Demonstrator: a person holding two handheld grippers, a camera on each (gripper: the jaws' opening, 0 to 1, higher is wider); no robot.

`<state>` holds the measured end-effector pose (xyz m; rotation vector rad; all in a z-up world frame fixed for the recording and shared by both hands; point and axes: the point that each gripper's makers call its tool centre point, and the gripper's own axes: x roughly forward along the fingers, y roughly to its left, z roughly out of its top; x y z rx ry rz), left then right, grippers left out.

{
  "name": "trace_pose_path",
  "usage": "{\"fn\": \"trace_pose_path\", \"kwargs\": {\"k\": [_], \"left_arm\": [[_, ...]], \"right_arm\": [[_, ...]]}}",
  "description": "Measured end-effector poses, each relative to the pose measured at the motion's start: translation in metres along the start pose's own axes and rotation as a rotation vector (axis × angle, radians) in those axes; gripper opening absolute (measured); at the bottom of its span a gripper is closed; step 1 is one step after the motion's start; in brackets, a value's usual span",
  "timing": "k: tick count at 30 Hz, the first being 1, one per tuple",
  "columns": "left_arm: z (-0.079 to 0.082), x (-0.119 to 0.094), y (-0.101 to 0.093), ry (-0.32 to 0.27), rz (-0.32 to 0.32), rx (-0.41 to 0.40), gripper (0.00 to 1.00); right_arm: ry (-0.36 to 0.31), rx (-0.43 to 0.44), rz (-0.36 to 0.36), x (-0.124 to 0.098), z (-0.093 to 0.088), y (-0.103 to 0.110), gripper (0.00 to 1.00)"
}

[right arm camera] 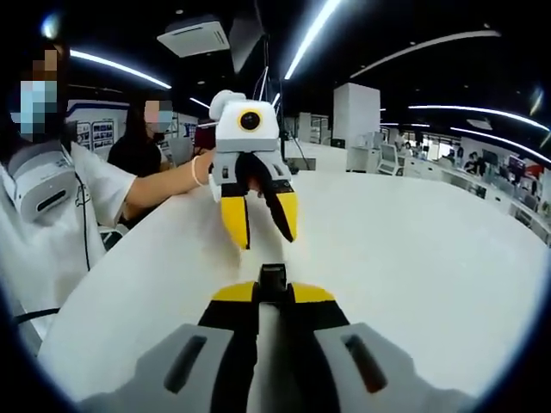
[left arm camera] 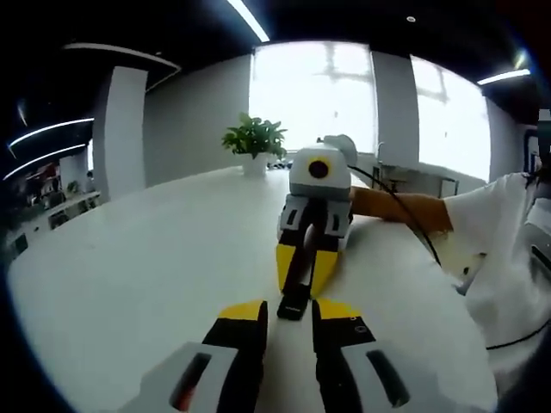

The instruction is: Snap the two parts of the plastic buckle together until the buckle closes and remains connected.

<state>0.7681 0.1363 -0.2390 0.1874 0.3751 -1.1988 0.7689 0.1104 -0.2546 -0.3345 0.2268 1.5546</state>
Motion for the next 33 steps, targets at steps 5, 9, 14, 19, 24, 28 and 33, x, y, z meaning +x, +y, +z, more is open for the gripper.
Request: {"fn": "trace_pose_path", "kwargs": {"k": [5,9,14,19,24,28,33], "left_arm": [[-0.001,-0.007,-0.004,0.018,0.024,-0.006,0.19],[-0.003,-0.013,-0.002,0.02,0.056,-0.026,0.19],[-0.006,-0.017,-0.002,0.029,0.091,-0.023,0.18],[-0.004,-0.02,-0.007,0.017,0.118,-0.023,0.18],[-0.008,-0.025,-0.012,0.015,0.135,-0.023,0.18],[-0.011,-0.027,-0.014,0.02,0.148,-0.027,0.18],[-0.012,-0.028,-0.018,0.017,0.149,-0.021,0.18]], "right_arm": [[-0.02,0.018,0.008,-0.003,0.004,-0.004,0.12],[-0.019,0.04,0.015,-0.004,0.003,-0.011,0.12],[-0.014,0.031,0.019,0.001,0.002,-0.019,0.13],[-0.015,0.027,0.026,0.006,0.004,-0.029,0.13],[-0.004,0.015,0.011,0.01,0.005,-0.047,0.13],[-0.007,0.036,0.009,0.01,0.006,-0.064,0.13],[0.013,0.056,0.021,0.01,0.003,-0.08,0.13]]}}
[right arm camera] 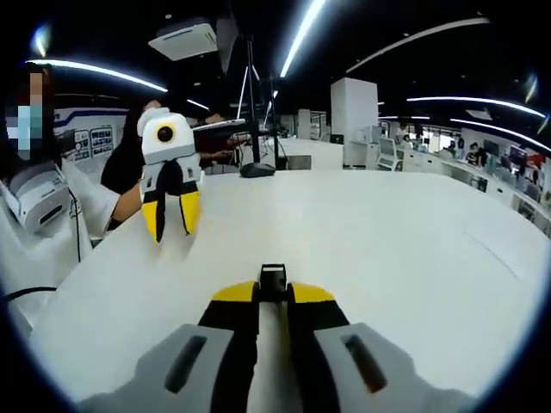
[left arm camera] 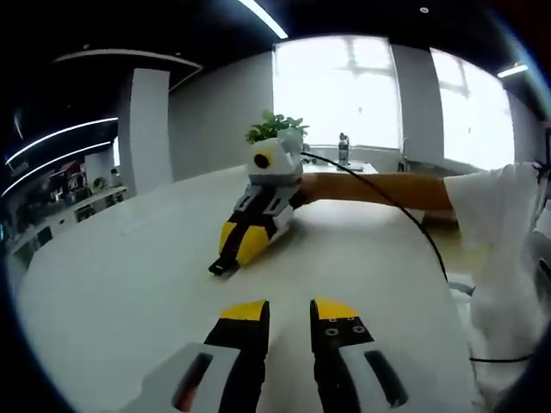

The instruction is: Snap the two parts of the plastic buckle together until the buckle closes and remains connected.

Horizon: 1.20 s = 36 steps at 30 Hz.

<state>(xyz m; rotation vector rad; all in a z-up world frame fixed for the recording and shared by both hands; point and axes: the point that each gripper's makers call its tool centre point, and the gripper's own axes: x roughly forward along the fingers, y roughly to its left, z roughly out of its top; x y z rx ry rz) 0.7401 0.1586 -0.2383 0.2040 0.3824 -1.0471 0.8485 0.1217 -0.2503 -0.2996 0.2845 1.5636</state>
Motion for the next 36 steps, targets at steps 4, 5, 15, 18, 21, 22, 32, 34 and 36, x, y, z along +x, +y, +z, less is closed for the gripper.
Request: {"fn": "trace_pose_path", "kwargs": {"k": [4,5,15,18,21,22,32,34,36], "left_arm": [[-0.001,0.001,-0.003,0.007,-0.005,0.012,0.18],[-0.002,0.001,-0.004,0.008,-0.006,0.013,0.18],[-0.005,0.002,-0.01,0.002,-0.032,0.018,0.18],[-0.004,0.002,-0.012,-0.002,-0.034,0.018,0.18],[-0.002,0.001,-0.012,-0.01,-0.033,0.015,0.18],[-0.001,0.0,-0.012,-0.014,-0.032,0.013,0.18],[-0.001,-0.001,-0.01,-0.017,-0.032,0.008,0.17],[-0.001,-0.001,-0.009,-0.022,-0.033,0.004,0.17],[-0.001,-0.001,-0.01,-0.022,-0.035,0.002,0.17]], "right_arm": [[0.03,-0.006,-0.006,-0.002,-0.003,-0.013,0.13],[0.033,-0.007,-0.011,-0.002,-0.003,-0.017,0.13],[-0.003,0.033,-0.05,-0.006,0.0,-0.046,0.13],[0.002,0.024,-0.04,-0.001,0.0,-0.046,0.13],[0.007,0.01,-0.033,0.004,0.002,-0.049,0.13],[0.006,0.007,-0.032,0.006,0.003,-0.05,0.13],[0.008,0.004,-0.021,0.016,0.004,-0.057,0.13],[0.005,0.004,-0.014,0.017,0.003,-0.057,0.13],[0.016,0.005,-0.009,0.019,0.0,-0.057,0.13]]}}
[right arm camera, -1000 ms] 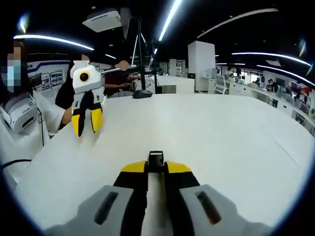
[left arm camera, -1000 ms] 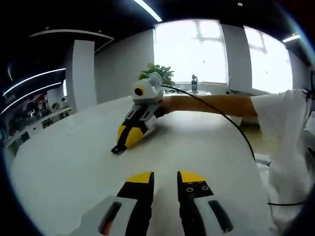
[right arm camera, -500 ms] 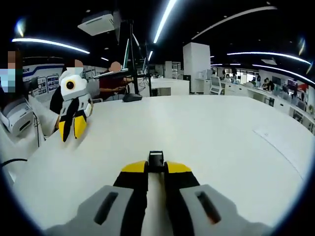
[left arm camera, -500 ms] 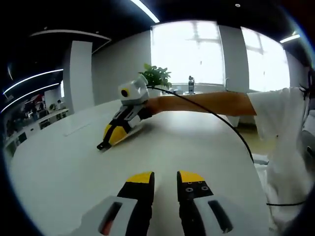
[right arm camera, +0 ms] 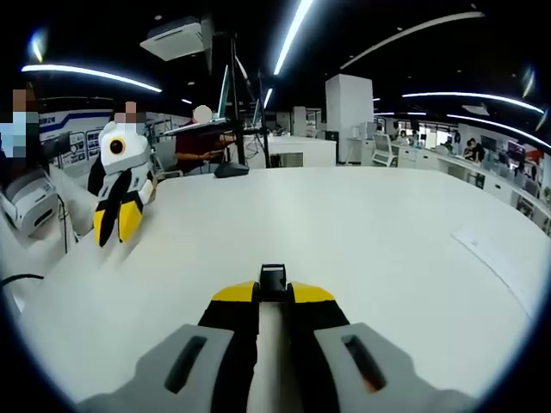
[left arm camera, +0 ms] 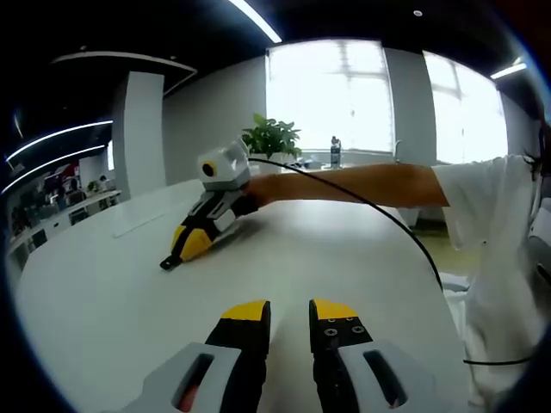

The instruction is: Snap the two parts of the plastic buckle together until the buckle closes and remains connected.

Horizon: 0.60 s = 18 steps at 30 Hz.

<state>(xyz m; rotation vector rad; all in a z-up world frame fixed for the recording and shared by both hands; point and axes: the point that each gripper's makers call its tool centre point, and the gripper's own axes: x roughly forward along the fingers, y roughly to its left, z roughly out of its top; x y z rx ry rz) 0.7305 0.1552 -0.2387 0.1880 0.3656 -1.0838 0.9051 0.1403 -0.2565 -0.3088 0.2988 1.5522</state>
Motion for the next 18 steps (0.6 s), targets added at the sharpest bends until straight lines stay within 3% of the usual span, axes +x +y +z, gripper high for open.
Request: {"fn": "trace_pose_path", "kwargs": {"k": [14,18], "left_arm": [[-0.0048,-0.0005,-0.0031,-0.001,-0.003,-0.004,0.17],[-0.0018,-0.0012,0.0,-0.02,0.003,-0.013,0.19]], "right_arm": [[-0.002,-0.021,0.009,0.0041,0.0032,0.0007,0.13],[-0.016,-0.018,-0.008,0.003,0.0028,-0.0023,0.25]]}}
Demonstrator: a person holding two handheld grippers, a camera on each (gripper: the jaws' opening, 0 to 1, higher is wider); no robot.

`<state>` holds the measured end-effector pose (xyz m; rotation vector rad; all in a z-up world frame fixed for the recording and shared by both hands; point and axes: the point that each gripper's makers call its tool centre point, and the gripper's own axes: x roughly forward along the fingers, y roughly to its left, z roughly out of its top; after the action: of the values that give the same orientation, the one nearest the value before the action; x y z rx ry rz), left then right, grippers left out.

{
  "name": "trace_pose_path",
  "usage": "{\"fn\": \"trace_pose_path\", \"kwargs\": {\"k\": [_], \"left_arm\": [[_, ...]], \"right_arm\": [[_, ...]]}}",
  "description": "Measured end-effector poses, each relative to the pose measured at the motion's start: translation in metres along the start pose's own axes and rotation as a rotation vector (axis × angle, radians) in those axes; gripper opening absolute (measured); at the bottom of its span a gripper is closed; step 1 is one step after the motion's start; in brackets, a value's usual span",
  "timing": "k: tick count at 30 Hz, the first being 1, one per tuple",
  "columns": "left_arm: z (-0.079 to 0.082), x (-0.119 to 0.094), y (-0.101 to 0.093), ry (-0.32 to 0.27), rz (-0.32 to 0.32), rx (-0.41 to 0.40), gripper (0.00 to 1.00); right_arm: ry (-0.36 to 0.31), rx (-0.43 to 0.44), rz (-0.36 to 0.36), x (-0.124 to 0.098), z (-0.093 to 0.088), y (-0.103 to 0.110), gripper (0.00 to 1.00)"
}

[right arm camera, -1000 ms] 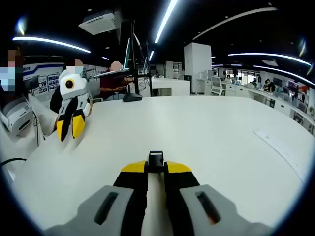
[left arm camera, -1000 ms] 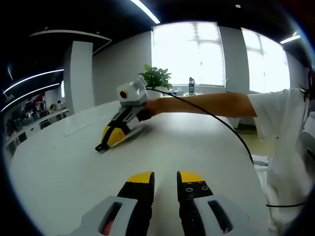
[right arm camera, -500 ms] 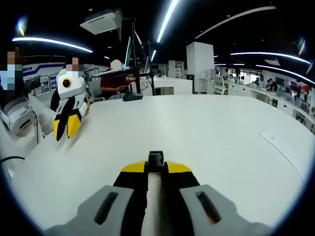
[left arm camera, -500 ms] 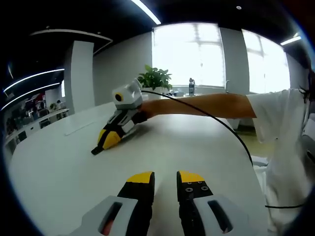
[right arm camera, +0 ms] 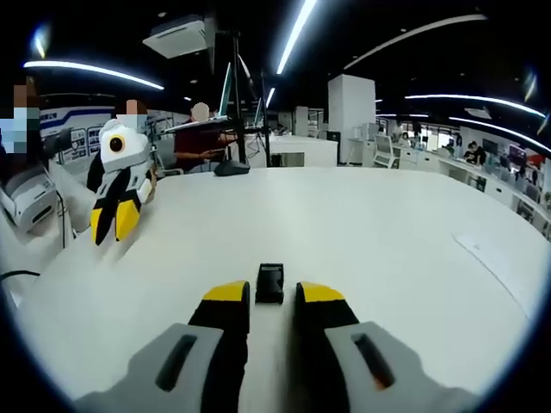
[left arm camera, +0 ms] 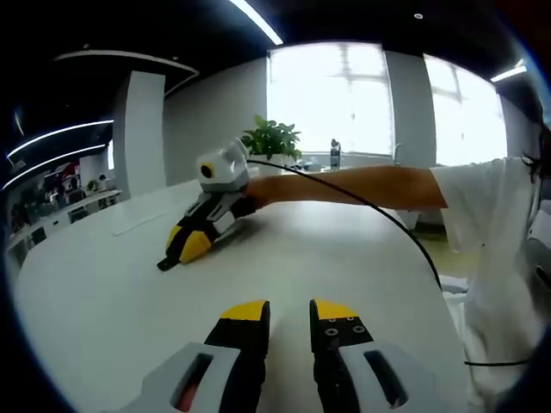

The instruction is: Snap the two parts of the plastic buckle together until the buckle closes and remains connected.

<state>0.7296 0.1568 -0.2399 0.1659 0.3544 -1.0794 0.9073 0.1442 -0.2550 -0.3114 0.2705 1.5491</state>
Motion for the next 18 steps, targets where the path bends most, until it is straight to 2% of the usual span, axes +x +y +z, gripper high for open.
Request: {"fn": "trace_pose_path", "kwargs": {"k": [12,18], "left_arm": [[0.004,-0.001,0.007,-0.023,0.039,-0.011,0.2],[0.006,-0.002,0.009,-0.017,0.056,-0.001,0.2]], "right_arm": [[-0.016,0.0,-0.054,-0.003,0.001,0.003,0.31],[-0.026,-0.019,-0.12,-0.008,0.013,0.011,0.32]]}}
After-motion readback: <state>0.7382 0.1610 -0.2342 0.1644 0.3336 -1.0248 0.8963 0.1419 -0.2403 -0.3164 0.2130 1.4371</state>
